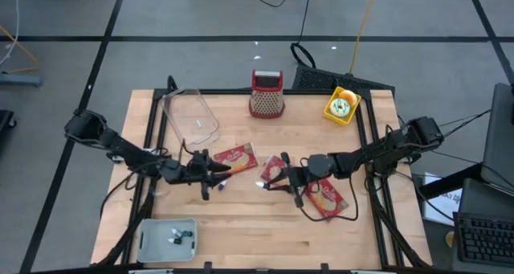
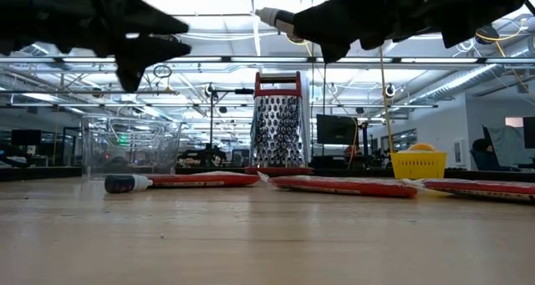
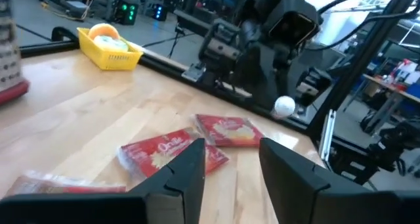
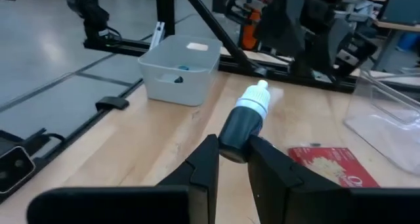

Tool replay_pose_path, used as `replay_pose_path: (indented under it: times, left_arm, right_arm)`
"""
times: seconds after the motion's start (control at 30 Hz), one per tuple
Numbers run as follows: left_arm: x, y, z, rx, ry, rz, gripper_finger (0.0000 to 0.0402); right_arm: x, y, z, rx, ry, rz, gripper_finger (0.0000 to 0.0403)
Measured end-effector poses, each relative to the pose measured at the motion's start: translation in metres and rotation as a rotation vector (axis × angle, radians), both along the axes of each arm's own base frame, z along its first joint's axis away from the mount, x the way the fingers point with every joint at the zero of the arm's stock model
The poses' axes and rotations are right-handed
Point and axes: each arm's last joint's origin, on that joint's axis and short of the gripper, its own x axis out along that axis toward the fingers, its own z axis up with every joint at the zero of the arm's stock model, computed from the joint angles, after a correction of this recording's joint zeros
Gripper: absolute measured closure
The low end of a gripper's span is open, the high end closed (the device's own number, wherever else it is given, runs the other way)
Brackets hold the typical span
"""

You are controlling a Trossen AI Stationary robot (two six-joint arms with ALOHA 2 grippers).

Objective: Pick & Place Food Item
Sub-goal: Put the blue food coloring bottle into the gray bin

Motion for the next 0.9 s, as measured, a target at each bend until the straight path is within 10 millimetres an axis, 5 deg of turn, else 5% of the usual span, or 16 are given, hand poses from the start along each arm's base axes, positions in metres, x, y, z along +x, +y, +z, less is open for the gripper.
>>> replay_pose_path:
  times: [0.23, 0.4, 0.9]
  left_arm:
    - [0.052, -0.021, 0.01, 0.133, 0.018, -0.017, 0.0193]
    - [0.081, -0.034, 0.015, 0.233, -0.006, -0.212, 0.0159]
    - [0.102, -0.022, 0.023, 0.198, 0.002, -0.226, 0.0172]
  right_arm:
    - [0.0, 0.0, 0.0, 0.0, -0.001, 0.007, 0.0348]
    - [-0.001, 0.004, 0.002, 0.047, -0.007, 0.102, 0.0348]
    - [-0.001, 0.007, 0.008, 0.08, -0.067, 0.158, 0.0348]
